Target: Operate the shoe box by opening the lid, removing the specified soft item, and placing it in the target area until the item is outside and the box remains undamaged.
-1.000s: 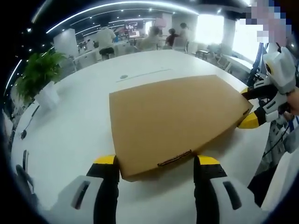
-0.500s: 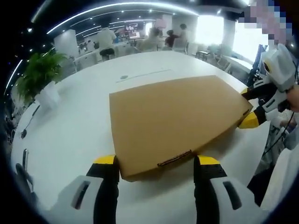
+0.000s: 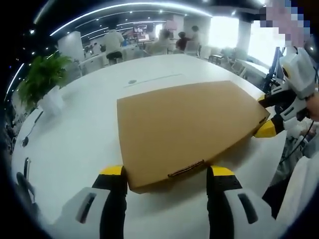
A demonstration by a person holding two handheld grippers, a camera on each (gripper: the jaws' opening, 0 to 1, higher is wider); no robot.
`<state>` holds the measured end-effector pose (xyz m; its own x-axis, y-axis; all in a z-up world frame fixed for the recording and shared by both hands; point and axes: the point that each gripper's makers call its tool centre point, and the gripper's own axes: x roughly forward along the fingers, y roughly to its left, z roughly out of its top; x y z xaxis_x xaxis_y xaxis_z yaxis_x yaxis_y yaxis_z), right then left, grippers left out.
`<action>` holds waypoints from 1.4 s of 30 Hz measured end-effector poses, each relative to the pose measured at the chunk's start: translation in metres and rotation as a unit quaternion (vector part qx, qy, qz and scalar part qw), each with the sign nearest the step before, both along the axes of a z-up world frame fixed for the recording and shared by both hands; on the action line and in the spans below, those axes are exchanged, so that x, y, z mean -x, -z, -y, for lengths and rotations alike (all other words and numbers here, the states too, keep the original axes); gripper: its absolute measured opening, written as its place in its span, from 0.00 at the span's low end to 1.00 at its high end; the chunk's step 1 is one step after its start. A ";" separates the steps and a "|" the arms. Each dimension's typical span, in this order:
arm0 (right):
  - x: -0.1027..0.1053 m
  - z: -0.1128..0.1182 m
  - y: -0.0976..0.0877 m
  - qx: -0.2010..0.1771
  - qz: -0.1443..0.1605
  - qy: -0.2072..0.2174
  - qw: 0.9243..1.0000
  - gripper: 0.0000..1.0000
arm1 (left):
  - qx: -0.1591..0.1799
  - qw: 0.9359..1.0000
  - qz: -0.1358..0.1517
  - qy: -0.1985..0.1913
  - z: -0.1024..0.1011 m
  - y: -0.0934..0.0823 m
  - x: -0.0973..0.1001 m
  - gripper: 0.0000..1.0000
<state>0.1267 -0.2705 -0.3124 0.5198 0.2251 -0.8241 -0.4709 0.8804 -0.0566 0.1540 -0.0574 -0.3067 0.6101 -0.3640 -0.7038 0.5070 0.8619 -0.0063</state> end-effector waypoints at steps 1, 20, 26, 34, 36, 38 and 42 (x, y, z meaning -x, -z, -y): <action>0.002 -0.001 0.000 0.000 0.000 0.000 1.000 0.61 | 0.001 1.000 -0.001 0.001 -0.001 0.000 0.001 0.65; 0.015 -0.002 -0.001 -0.006 0.010 -0.003 1.000 0.60 | 0.017 1.000 0.002 -0.010 -0.001 0.000 0.017 0.64; 0.014 -0.001 -0.001 -0.006 0.001 -0.010 1.000 0.60 | 0.025 1.000 -0.001 -0.013 -0.002 -0.001 0.019 0.64; 0.006 0.000 -0.002 -0.002 -0.008 -0.028 1.000 0.60 | 0.031 0.999 -0.007 -0.029 -0.002 -0.002 0.019 0.63; 0.007 0.000 -0.002 -0.004 -0.005 -0.027 1.000 0.60 | 0.031 0.999 -0.008 -0.029 -0.002 -0.002 0.020 0.63; 0.008 0.000 -0.002 -0.007 0.002 -0.026 1.000 0.60 | 0.031 0.999 -0.008 -0.027 -0.003 -0.003 0.020 0.62; 0.005 -0.001 -0.002 -0.009 0.002 -0.027 1.000 0.60 | 0.031 0.999 -0.013 -0.029 -0.003 -0.003 0.018 0.62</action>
